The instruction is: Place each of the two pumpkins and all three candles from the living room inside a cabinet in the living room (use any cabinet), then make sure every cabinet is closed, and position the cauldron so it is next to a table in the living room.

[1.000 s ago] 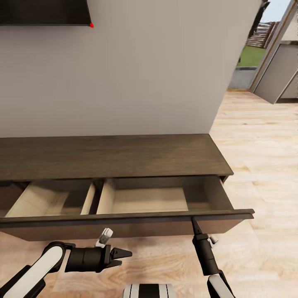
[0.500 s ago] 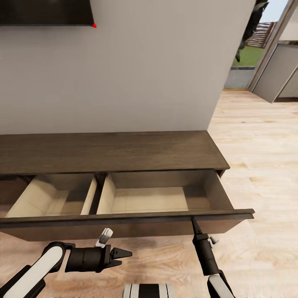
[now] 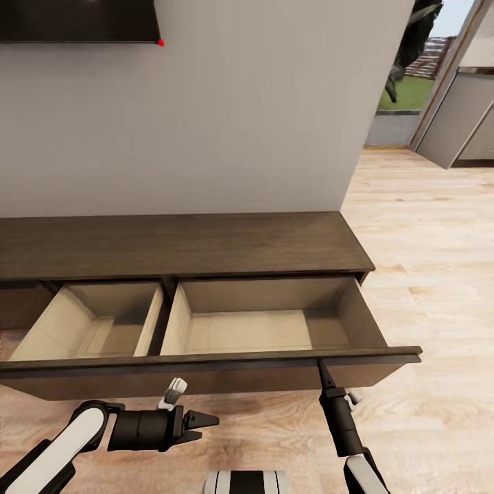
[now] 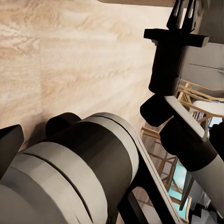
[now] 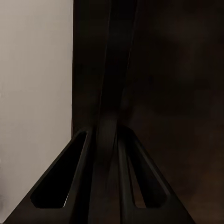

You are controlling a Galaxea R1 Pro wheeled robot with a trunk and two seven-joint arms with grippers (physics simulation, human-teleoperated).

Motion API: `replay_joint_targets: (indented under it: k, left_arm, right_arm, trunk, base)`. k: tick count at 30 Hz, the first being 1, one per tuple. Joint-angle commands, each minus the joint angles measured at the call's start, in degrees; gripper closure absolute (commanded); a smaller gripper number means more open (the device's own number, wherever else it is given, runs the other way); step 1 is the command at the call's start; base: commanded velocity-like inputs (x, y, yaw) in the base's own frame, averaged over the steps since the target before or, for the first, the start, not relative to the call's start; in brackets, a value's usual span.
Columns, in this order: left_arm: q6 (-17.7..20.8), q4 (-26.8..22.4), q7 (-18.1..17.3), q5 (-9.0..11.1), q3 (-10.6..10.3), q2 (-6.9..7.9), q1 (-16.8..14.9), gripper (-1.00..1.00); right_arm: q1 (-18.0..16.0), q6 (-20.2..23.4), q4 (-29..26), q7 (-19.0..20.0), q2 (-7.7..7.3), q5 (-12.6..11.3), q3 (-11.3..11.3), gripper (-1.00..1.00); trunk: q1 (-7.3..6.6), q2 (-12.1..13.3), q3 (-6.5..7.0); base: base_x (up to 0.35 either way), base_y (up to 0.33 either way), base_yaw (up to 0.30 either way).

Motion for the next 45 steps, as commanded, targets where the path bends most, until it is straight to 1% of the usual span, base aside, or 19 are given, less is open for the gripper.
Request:
replay_joint_targets:
  k: [1,25,26,38,45]
  left_arm:
    - [0.04,0.03,-0.48,-0.42,-0.08,0.04,-0.07,-1.00]
    - [0.04,0.03,-0.48,-0.41,-0.15,0.04,-0.07,-1.00]
    - [0.04,0.03,-0.48,-0.42,-0.15,0.04,-0.07,-1.00]
    - [0.04,0.03,-0.48,-0.37,-0.15,0.04,-0.07,-1.00]
    - [0.04,0.03,-0.48,-0.34,-0.15,0.04,-0.07,-1.00]
  right_arm:
    - [0.01,-0.14,1.03,0.09,0.05,0.61,0.50,1.00]
    - [0.01,-0.19,1.00,0.09,0.05,0.64,0.50,1.00]
    - [0.01,-0.18,1.03,0.09,0.05,0.63,0.50,-1.00]
    - [0.01,-0.13,0.99,0.00,0.05,0.60,0.50,-1.00]
    - [0.01,-0.14,0.99,-0.42,0.05,0.60,0.50,-1.00]
  trunk:
    - [-0.02,-0.01,-0.04]
    - [-0.02,-0.01,-0.04]
    - [-0.02,-0.01,-0.04]
    - [-0.02,-0.01,-0.04]
    - [-0.02,-0.01,-0.04]
  base:
    - [-0.095,0.000,0.000]
    - [-0.008,0.000,0.000]
    - [0.000,0.000,0.000]
    - [-0.004,0.000,0.000]
    - [-0.162,0.000,0.000]
